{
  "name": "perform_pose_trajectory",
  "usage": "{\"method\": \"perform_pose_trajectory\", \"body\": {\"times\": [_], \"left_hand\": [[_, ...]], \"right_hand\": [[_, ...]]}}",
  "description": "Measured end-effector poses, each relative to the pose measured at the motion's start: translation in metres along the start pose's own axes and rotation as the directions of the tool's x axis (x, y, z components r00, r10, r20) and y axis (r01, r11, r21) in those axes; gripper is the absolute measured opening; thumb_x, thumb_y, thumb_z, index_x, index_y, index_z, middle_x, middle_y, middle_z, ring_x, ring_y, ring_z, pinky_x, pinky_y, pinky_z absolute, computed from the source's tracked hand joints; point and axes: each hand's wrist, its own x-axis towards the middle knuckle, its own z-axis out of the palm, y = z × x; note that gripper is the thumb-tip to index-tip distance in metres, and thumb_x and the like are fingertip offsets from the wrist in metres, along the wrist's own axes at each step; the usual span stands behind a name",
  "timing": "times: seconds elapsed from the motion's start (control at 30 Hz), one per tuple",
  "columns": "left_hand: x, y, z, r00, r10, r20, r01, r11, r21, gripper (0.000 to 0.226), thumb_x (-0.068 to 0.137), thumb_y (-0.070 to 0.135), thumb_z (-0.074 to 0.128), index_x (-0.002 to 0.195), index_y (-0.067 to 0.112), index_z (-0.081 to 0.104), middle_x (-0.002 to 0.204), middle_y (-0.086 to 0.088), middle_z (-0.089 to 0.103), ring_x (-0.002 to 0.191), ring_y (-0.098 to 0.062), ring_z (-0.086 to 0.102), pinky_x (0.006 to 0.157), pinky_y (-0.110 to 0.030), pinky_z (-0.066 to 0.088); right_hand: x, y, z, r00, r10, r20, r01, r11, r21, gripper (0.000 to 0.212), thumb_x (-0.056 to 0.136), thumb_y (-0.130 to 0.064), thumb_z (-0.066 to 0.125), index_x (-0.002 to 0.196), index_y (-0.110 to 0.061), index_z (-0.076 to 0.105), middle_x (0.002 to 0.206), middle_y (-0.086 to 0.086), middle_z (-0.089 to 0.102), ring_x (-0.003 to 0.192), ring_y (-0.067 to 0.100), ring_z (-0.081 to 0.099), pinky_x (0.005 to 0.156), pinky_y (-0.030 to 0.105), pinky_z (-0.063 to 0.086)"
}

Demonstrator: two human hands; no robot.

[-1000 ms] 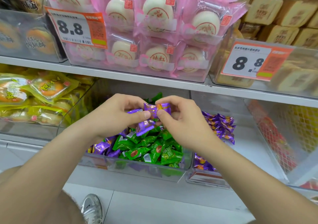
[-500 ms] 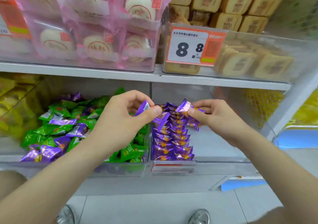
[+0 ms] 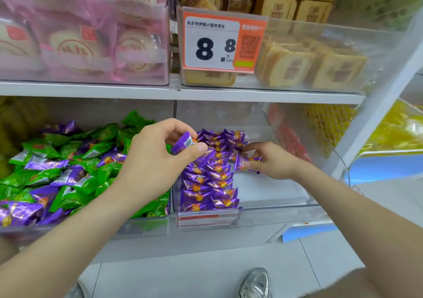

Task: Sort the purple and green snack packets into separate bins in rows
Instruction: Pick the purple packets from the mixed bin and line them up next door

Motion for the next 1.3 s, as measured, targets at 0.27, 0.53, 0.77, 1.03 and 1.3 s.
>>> {"method": "perform_pose_trajectory", "body": {"times": [0.27,0.53,0.77,1.03,1.3], "left_hand": [[-0.001,0.0,0.003,1.0,0.025,0.01,-0.026,0.999,0.031,0.018,0.084,0.045,0.083,0.092,0.033,0.072,0.081,0.016,0.073,0.084,-0.002,0.066,0.065,-0.005,0.041],[-0.001,-0.001,0.001,1.0,0.024,0.015,-0.024,0.999,0.023,0.019,0.084,0.048,0.082,0.092,0.035,0.072,0.082,0.016,0.073,0.086,-0.001,0.067,0.067,-0.013,0.041],[0.0,-0.004,0.001,0.999,0.031,0.021,-0.032,0.999,0.011,0.02,0.083,0.049,0.083,0.092,0.035,0.072,0.083,0.014,0.073,0.085,-0.003,0.066,0.069,-0.021,0.042],[0.0,-0.004,0.0,0.999,0.027,0.027,-0.028,0.999,0.015,0.02,0.083,0.05,0.082,0.092,0.035,0.072,0.082,0.015,0.072,0.086,-0.002,0.066,0.069,-0.02,0.042],[0.0,-0.004,-0.001,0.999,0.029,0.036,-0.03,0.999,0.027,0.019,0.083,0.049,0.082,0.092,0.036,0.072,0.083,0.014,0.073,0.085,-0.002,0.066,0.064,-0.01,0.038]], "right_hand": [[0.003,-0.011,0.002,1.0,-0.019,0.005,0.019,0.996,-0.089,0.044,0.091,-0.04,0.079,0.129,-0.023,0.069,0.083,-0.018,0.066,0.074,0.0,0.062,0.062,0.019,0.043],[0.002,-0.016,0.003,0.971,-0.146,-0.187,0.09,0.956,-0.279,0.039,0.089,-0.039,0.08,0.125,-0.024,0.074,0.121,-0.002,0.075,0.103,0.022,0.069,0.088,0.031,0.053],[0.01,-0.019,0.008,0.97,-0.096,-0.225,0.016,0.943,-0.334,0.041,0.082,-0.045,0.084,0.116,-0.028,0.067,0.104,0.007,0.071,0.092,0.03,0.069,0.079,0.045,0.06],[0.012,-0.027,0.01,0.965,-0.172,-0.196,0.093,0.928,-0.361,0.047,0.089,-0.023,0.08,0.134,-0.021,0.067,0.121,0.01,0.066,0.107,0.03,0.064,0.084,0.029,0.047],[0.005,-0.028,0.002,0.977,-0.165,-0.132,0.104,0.92,-0.377,0.045,0.093,-0.023,0.074,0.137,-0.023,0.068,0.125,0.009,0.07,0.107,0.03,0.066,0.085,0.03,0.048]]}}
